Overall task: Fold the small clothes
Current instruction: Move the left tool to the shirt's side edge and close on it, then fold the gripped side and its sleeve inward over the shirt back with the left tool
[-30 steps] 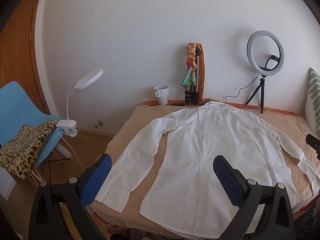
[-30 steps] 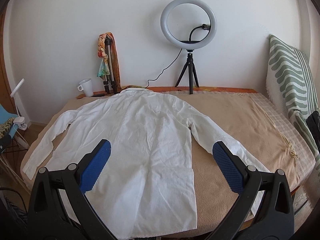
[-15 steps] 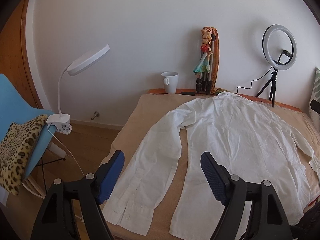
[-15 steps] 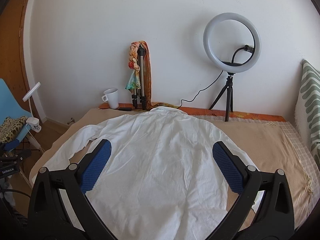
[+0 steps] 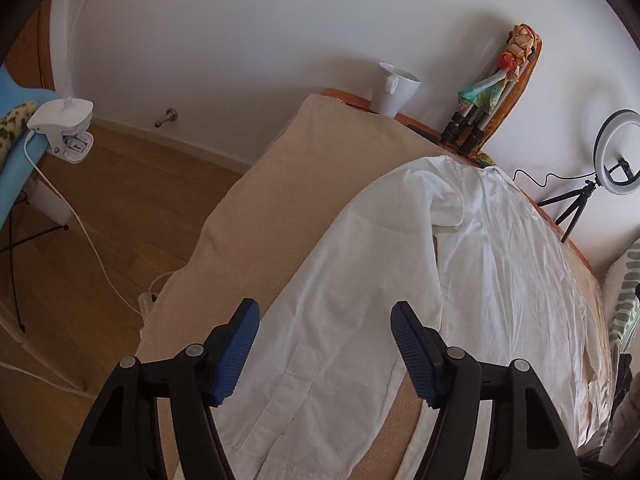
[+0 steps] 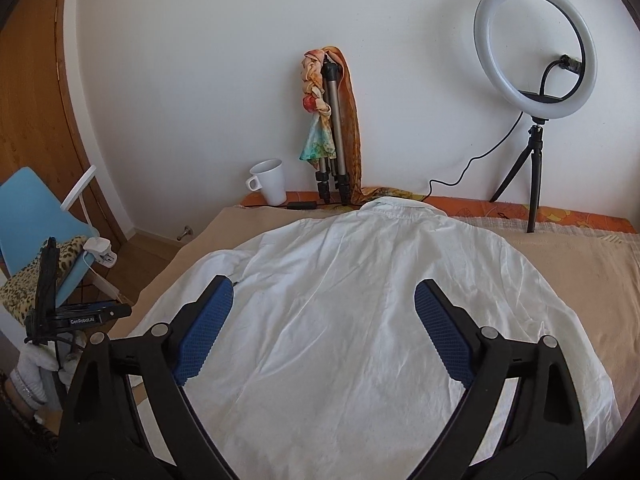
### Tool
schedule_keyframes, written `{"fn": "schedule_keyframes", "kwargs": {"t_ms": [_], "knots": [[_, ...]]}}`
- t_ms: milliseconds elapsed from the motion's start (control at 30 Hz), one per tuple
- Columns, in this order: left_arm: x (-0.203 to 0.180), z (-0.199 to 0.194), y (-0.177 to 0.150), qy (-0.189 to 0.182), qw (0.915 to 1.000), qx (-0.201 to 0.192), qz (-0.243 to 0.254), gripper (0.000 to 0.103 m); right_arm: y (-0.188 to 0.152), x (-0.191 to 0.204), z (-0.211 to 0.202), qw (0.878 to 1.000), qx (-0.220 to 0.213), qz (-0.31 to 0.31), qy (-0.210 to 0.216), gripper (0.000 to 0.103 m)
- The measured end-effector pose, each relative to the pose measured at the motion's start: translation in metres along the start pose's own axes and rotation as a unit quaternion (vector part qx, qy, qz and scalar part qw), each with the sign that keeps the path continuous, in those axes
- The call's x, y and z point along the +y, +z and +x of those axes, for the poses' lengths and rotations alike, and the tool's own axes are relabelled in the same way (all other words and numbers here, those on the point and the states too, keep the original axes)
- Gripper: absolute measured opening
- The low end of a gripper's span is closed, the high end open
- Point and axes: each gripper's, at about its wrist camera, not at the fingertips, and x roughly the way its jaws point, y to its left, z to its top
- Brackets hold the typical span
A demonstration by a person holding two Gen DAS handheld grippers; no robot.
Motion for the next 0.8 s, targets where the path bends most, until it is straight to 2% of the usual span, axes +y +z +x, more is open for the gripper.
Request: {"fn": "schedule_keyframes", "kwargs": {"t_ms": [100, 200, 267, 333, 400, 433, 533, 600, 700, 800], "knots": [[0.014, 0.019, 0.004, -0.006, 0.9993, 0.023, -0.030, 0.069, -0.005, -0.001, 0.005, 1.000, 0.015, 0.000, -0.005, 0.095], [0.013, 0.032, 0.006, 0.008, 0.9992, 0.032, -0.020, 0.061, -0.008, -0.002, 0.009, 1.000, 0.025, 0.003, 0.000, 0.095], [0.012, 0.041, 0.009, 0.016, 0.9991, 0.038, -0.012, 0.053, -0.009, -0.001, 0.009, 1.000, 0.026, -0.001, -0.001, 0.095], [0.011, 0.049, 0.010, 0.013, 0.9988, 0.046, -0.014, 0.039, -0.010, 0.001, 0.008, 1.000, 0.024, -0.008, -0.007, 0.095], [0.009, 0.053, 0.011, 0.015, 0.9990, 0.041, -0.010, 0.031, -0.009, 0.002, 0.007, 1.000, 0.021, -0.014, -0.010, 0.095], [0.006, 0.054, 0.012, 0.018, 0.9991, 0.037, -0.002, 0.020, -0.009, 0.002, 0.006, 1.000, 0.020, -0.016, -0.011, 0.095], [-0.003, 0.051, 0.013, 0.027, 0.9992, 0.018, 0.025, 0.003, -0.008, 0.005, 0.004, 0.999, 0.017, -0.023, -0.013, 0.095], [-0.007, 0.048, 0.014, 0.035, 0.9986, 0.009, 0.038, 0.000, -0.009, 0.005, 0.003, 0.999, 0.015, -0.027, -0.015, 0.095], [-0.010, 0.040, 0.015, 0.018, 0.9994, -0.001, 0.028, 0.000, -0.009, 0.005, 0.003, 0.999, 0.016, -0.033, -0.019, 0.095], [-0.024, 0.028, 0.015, 0.012, 0.9982, -0.019, 0.055, 0.000, -0.010, 0.003, 0.004, 0.999, 0.020, -0.031, -0.021, 0.095]]}}
